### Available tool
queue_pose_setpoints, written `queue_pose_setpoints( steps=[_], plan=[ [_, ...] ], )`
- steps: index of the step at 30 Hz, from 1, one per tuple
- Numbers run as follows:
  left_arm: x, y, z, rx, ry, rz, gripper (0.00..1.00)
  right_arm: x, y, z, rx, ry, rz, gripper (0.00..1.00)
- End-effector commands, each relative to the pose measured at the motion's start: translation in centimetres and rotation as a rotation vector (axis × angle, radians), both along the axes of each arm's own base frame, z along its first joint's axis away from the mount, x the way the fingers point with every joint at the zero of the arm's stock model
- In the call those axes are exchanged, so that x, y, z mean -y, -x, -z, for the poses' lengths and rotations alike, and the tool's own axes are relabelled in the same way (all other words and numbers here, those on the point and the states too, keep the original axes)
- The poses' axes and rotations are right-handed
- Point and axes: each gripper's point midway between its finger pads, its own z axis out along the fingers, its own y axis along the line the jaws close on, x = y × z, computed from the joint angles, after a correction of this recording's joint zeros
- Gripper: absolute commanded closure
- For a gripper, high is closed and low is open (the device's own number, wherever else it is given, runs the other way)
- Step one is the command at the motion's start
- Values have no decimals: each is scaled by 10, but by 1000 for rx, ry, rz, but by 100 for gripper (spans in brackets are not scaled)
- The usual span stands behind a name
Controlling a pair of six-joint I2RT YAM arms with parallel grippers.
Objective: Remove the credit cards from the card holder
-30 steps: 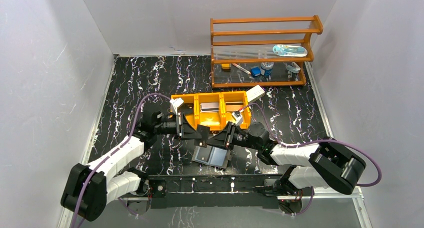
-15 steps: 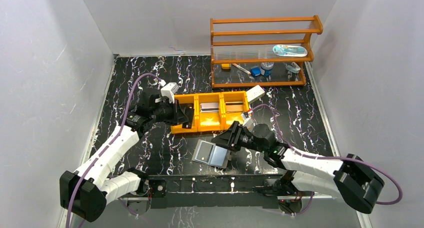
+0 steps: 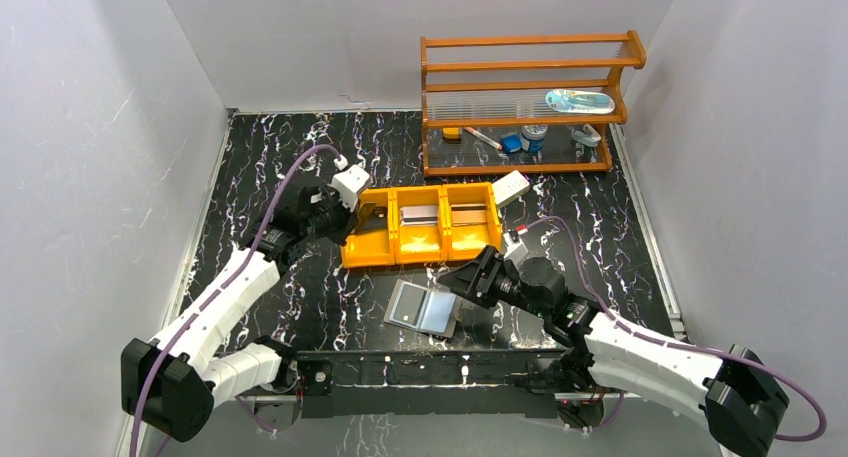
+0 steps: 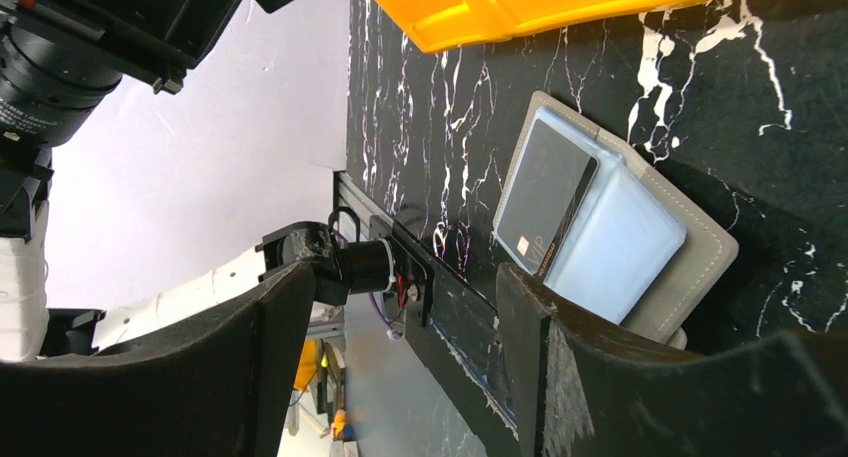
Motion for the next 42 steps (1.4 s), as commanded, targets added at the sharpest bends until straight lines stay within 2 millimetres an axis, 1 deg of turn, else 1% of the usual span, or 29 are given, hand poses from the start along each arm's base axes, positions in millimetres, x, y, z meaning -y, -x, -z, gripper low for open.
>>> queue_pose_setpoints(
  steps=[1,3,7,13,17,19,23,29,34,38,40,42],
  plan=[
    [-12,-32,-12,206,-176,76,100,9,-9,-5,28,9,68,24],
    [-7,-38,-7,232,-212,140,100,12,-10,-6,32,10,82,23],
    [-2,-49,2,251,-261,202,100,16,-10,-9,38,10,97,22],
    [-6,-68,23,288,-386,253,100,19,-11,-16,50,4,110,20],
    [-7,-81,30,307,-432,265,100,21,-13,-17,52,16,123,18],
    [-7,-84,36,300,-455,279,100,22,-14,-18,52,17,128,18],
    [-6,-88,54,276,-478,297,100,22,-14,-18,48,19,131,17],
    [-7,-102,70,275,-512,282,100,24,-14,-12,36,23,139,16],
    [-6,-115,80,266,-547,281,100,25,-14,-9,28,32,144,16],
    [-7,-118,87,253,-578,278,100,26,-14,-8,27,33,153,15],
    [-8,-118,88,252,-582,272,100,27,-14,-9,30,32,155,15],
    [-7,-118,88,251,-582,275,95,28,-14,-8,29,35,157,14]
  ],
)
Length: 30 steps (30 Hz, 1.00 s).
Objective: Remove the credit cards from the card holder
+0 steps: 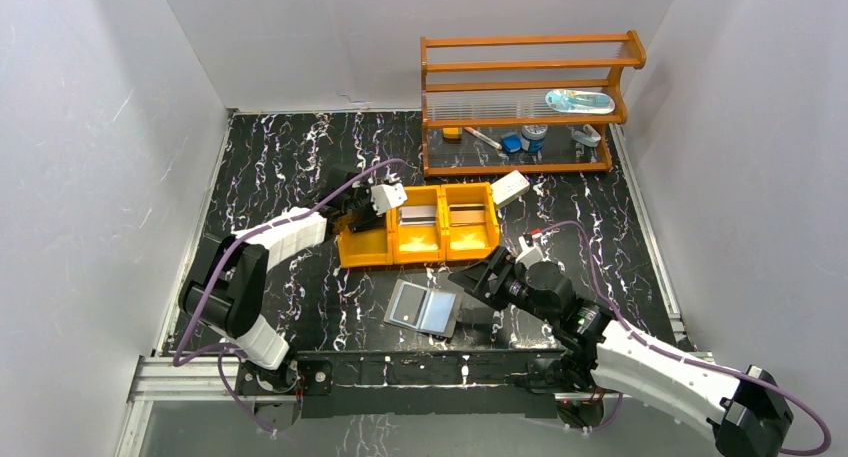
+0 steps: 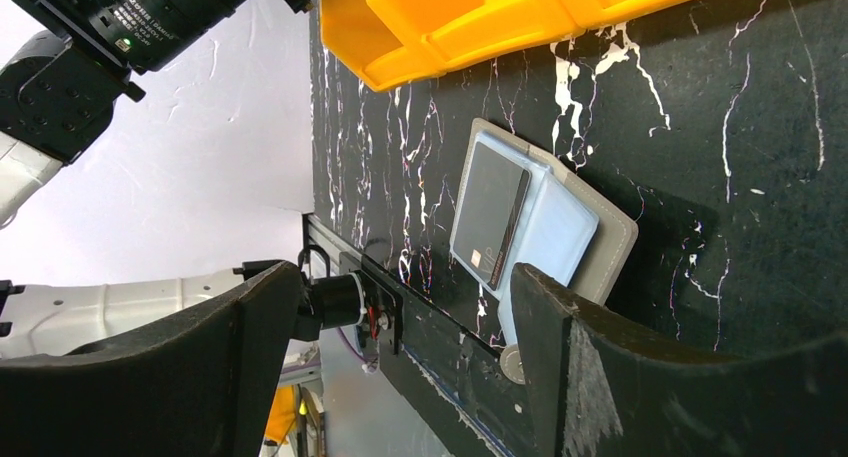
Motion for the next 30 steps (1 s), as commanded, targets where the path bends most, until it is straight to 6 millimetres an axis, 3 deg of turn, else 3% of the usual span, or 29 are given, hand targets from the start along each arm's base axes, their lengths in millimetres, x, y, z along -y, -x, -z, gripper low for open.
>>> queue_pose_setpoints(
  steps=[1,9,15,22,30],
  plan=[
    [4,-12,-18,60,-2,2,94,1,-7,-16,33,-33,33,14],
    [7,0,-4,16,4,18,92,4,-5,-11,12,-25,42,14],
    [13,12,-4,-8,40,42,86,8,-3,-11,2,-51,57,14],
    [11,20,2,-44,20,54,86,13,-3,-9,-7,-41,74,14],
    [10,25,-2,-63,37,36,77,12,-2,-7,-17,-53,74,13]
  ],
)
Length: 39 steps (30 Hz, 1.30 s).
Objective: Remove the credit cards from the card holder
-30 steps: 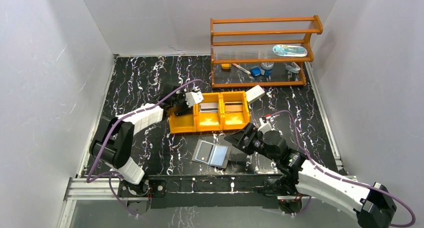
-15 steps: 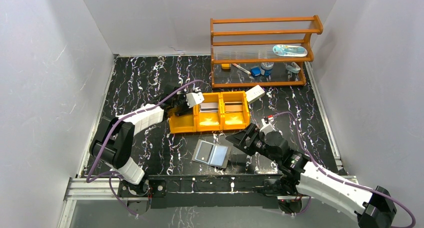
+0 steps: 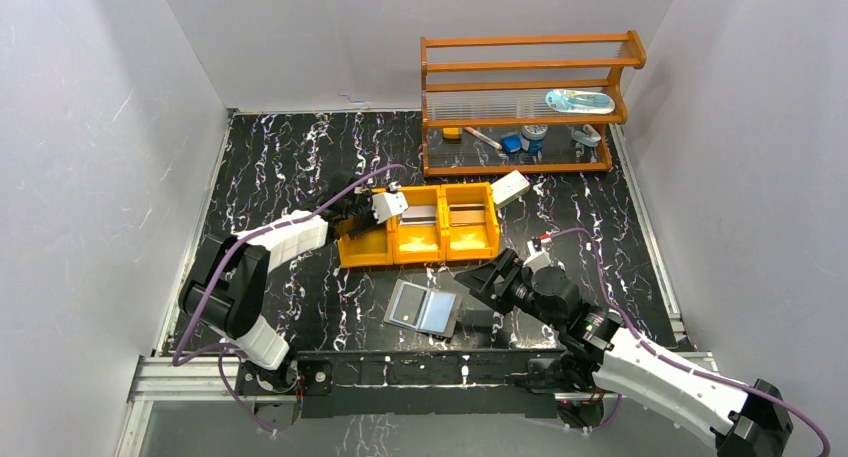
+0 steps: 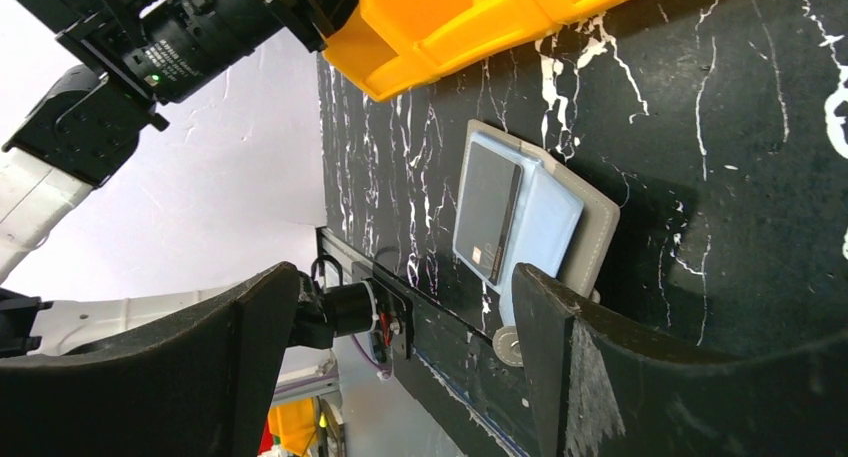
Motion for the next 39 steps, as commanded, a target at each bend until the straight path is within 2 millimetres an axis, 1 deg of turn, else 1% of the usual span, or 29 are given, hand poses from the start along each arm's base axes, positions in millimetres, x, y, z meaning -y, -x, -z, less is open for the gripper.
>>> queue_pose_setpoints(
  steps=[1,3,6,7,12,16,20,23,25,27,34,39],
  plan=[
    [7,7,-19,4,53,12,77,1,-4,-5,10,-20,22,14],
    [9,7,-26,11,73,7,76,1,-3,-5,8,-22,18,14],
    [9,8,-34,29,92,1,69,0,-3,-6,6,-24,17,13],
    [8,9,-33,29,91,0,68,0,-3,-6,6,-25,15,13],
    [7,14,-30,19,97,-15,68,0,-1,-6,3,-25,11,13],
    [17,20,-36,-10,177,-22,68,0,-1,-5,-5,-26,12,13],
    [22,24,-41,-42,259,-83,65,1,-2,-4,-6,-24,18,13],
    [16,26,-29,-55,232,-107,64,1,-2,-3,-9,-21,20,13],
    [12,29,-18,-76,189,-97,64,1,-2,-2,-11,-20,19,13],
    [9,29,-12,-79,152,-81,64,1,-2,-2,-13,-17,19,13],
    [-2,20,1,-46,27,-18,62,4,-3,4,-24,-9,38,13],
    [-10,8,9,-24,-43,-24,62,5,-4,5,-28,-10,44,13]
  ],
)
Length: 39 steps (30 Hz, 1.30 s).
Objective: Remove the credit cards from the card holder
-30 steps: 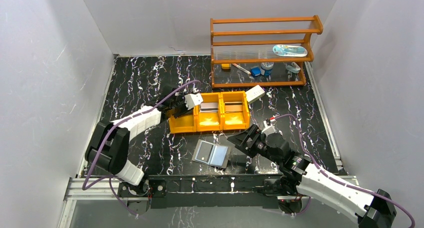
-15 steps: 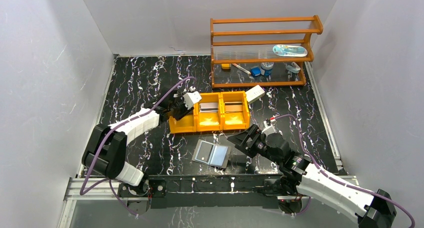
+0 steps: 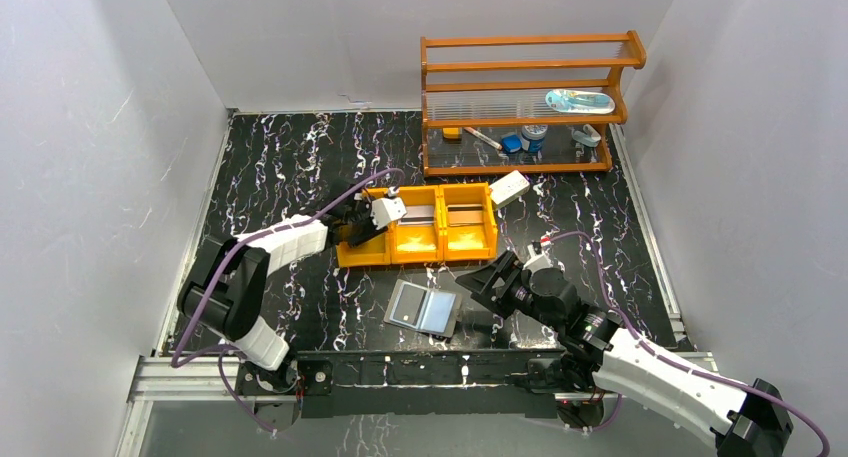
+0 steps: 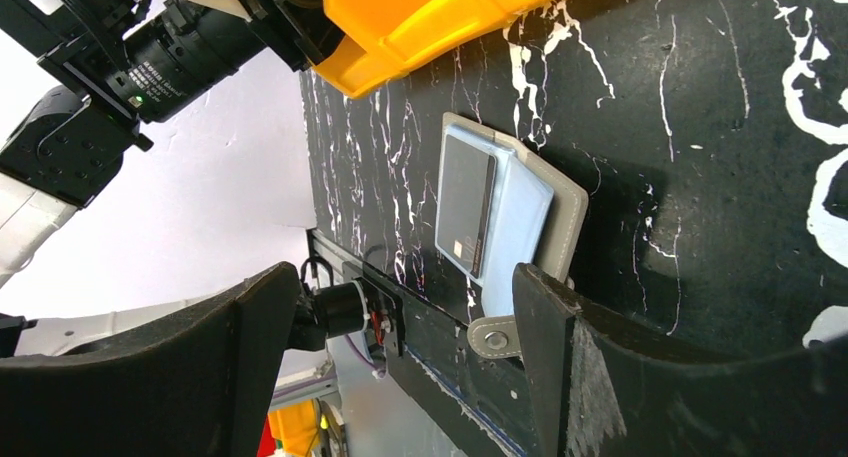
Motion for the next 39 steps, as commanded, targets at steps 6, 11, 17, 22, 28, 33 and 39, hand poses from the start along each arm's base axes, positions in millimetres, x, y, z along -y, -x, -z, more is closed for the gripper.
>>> queue_pose_setpoints(
  steps=[6,11,17,22,28,33,39],
  plan=[
    [-1,-16,4,55,-104,47,60,3,-5,-6,17,-20,36,13],
    [-6,-26,-5,125,-141,27,67,5,-6,-5,16,-21,47,13],
    [-6,-32,-18,201,-143,20,67,4,-5,-8,17,-26,40,13],
    [-3,-24,-17,181,-116,27,64,3,-4,-12,17,-27,30,13],
    [-8,-12,-11,151,-108,8,60,3,-2,-15,13,-22,22,13],
    [-4,-16,-43,217,-34,-44,59,2,-1,-18,14,-31,12,13],
    [0,-16,-112,325,175,-177,52,-1,-1,-24,21,-16,-5,15]
  ],
)
